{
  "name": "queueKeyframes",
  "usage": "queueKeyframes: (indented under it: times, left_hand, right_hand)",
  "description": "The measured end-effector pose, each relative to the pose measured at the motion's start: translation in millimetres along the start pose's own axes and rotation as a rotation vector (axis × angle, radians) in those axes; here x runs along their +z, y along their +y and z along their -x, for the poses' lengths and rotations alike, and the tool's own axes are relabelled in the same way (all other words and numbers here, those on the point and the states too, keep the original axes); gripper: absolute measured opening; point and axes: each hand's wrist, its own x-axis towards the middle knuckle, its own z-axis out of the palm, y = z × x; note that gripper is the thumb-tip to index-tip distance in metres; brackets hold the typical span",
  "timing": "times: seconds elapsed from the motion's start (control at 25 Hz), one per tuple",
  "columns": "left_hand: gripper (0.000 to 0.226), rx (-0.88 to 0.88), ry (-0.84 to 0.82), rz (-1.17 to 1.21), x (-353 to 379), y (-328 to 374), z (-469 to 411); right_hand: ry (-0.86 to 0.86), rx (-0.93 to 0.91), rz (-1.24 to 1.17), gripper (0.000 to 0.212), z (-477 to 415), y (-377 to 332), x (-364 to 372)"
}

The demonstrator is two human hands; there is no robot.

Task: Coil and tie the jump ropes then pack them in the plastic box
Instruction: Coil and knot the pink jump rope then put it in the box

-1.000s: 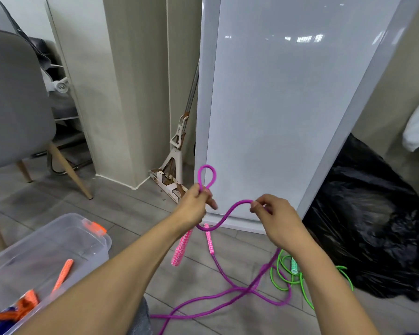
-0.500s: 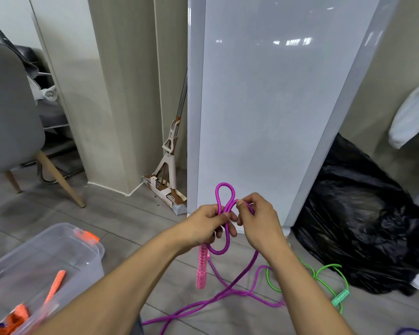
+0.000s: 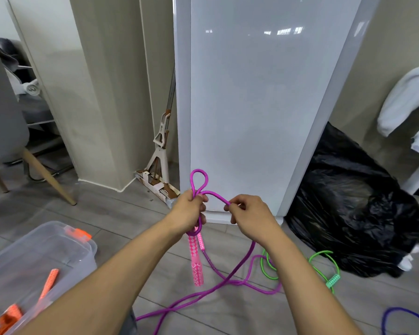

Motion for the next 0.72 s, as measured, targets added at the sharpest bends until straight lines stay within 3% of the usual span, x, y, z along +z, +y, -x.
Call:
queueKeyframes:
  times: [0.08, 0.2, 0.32, 0.44, 0.56, 0.72]
  left_hand:
    - [0.022, 0.011, 0.148, 0.033, -6.5, -2.3, -8.6]
    - [0.024, 0.018, 0.372, 0.163, -19.8, -2.4, -15.9]
    - [0.024, 0.019, 0.498, 0.288, -28.3, -0.7, -17.7]
    - [0.019, -0.023, 0.436, 0.401, -25.4, 0.4, -15.0]
    - [0.014, -0.021, 0.232, 0.42, -15.4, 3.4, -5.2]
    - [0.017, 0.015, 0.042, 0.407, -4.5, 8.9, 7.7]
  right_hand:
    - [-0.006, 0.058, 0.05, 0.026, -2.0, 7.0, -5.7]
    - [0.0, 0.157, 0.194, 0.057, -2.1, 16.1, -16.6]
    - [0.12, 0.14, 0.203, 0.048, -4.1, 17.5, -29.9]
    - [0.203, 0.054, -0.085, 0.027, -8.9, 13.0, -35.9]
    - [0.197, -0.065, -0.323, 0.022, -7.6, 8.0, -25.1]
    - [0.166, -0.143, -0.194, 0.029, -4.0, 3.3, -0.8]
